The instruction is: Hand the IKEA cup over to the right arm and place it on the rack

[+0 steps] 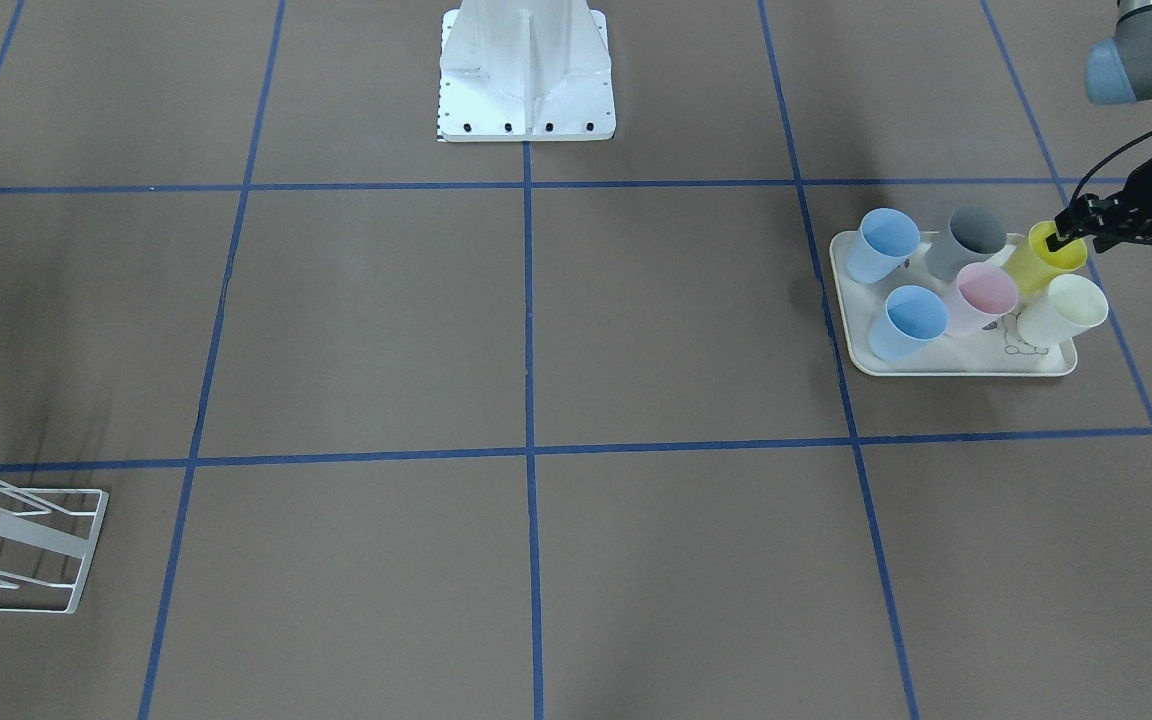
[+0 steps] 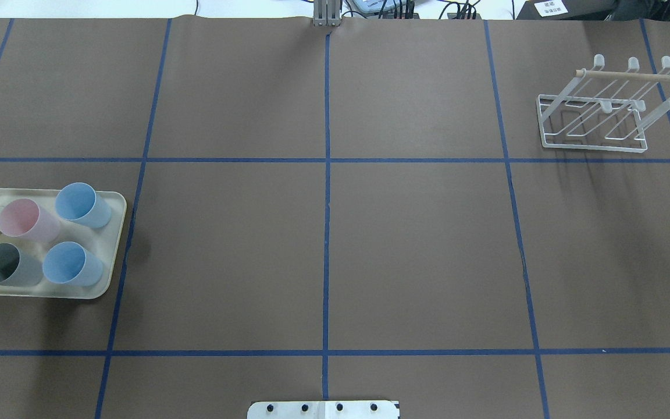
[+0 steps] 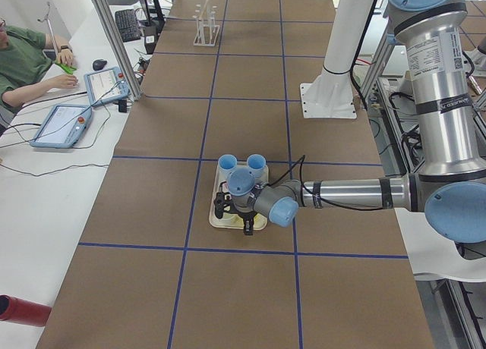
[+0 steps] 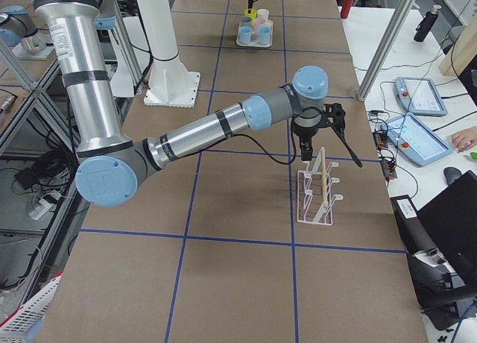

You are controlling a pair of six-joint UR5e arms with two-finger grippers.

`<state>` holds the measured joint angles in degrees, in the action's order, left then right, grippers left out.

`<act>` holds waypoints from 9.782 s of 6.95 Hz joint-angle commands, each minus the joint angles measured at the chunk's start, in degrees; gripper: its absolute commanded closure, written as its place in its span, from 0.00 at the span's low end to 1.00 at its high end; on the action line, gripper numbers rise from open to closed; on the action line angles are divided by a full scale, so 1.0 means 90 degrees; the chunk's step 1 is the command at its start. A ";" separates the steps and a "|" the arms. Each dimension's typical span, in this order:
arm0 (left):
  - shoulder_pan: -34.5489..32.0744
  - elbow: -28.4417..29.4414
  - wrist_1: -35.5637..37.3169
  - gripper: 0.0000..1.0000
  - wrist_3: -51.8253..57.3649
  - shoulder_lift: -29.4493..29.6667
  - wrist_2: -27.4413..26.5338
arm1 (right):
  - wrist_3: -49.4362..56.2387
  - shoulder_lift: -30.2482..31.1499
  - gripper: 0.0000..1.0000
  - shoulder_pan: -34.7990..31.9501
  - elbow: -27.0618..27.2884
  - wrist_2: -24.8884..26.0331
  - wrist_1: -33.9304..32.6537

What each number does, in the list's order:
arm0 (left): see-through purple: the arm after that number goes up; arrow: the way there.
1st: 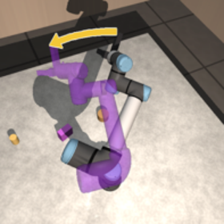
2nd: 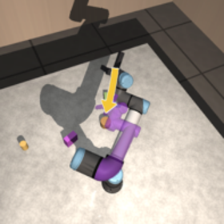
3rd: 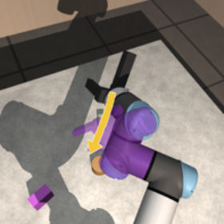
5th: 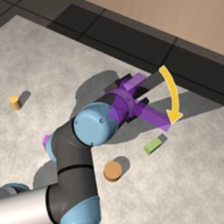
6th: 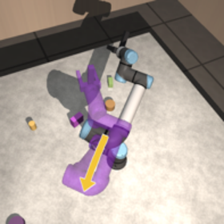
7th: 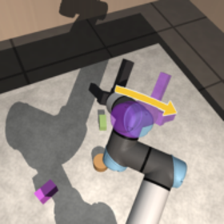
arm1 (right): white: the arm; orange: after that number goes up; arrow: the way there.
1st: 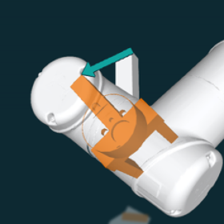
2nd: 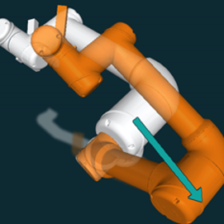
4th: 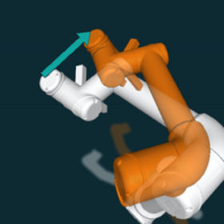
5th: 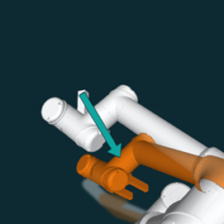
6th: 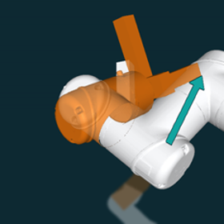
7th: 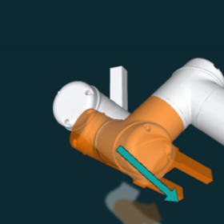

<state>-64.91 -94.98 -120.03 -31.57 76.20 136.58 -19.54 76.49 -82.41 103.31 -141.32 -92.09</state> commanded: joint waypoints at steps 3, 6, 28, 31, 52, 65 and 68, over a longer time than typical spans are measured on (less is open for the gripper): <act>0.0073 -0.0032 0.0007 1.00 -0.0037 0.0029 0.0000 | -0.0241 -0.0675 0.00 0.0581 0.0025 0.0009 0.0007; -0.0509 -0.0285 0.0046 1.00 0.0050 -0.0097 0.0184 | -0.0834 -0.1212 0.00 0.1049 0.0006 0.0058 0.0017; 0.0987 -0.0833 -0.4852 1.00 -1.0627 0.3212 -0.2689 | -1.0559 -0.2415 0.00 0.3345 -0.1781 0.3259 0.8030; 0.2315 -0.0833 -0.5801 1.00 -1.1541 0.3768 -0.4546 | -1.1399 -0.2522 0.00 0.3785 -0.1655 0.4167 0.8689; 0.3569 0.0709 -0.6526 1.00 -1.1522 0.5576 -0.6396 | -1.1569 -0.2552 0.00 0.4176 -0.1459 0.4531 0.8777; 0.3472 0.0964 -0.6536 0.00 -1.1444 0.5694 -0.6436 | -1.1132 -0.2300 1.00 0.3719 -0.1527 0.4540 0.8767; 0.3452 0.0916 -0.6498 0.00 -1.0562 0.5441 -0.6397 | -0.9594 -0.1996 1.00 0.3036 -0.1567 0.4482 0.8137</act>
<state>-33.82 -86.47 -178.80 -131.57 126.26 78.88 -112.12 57.36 -52.35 89.28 -100.67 -15.42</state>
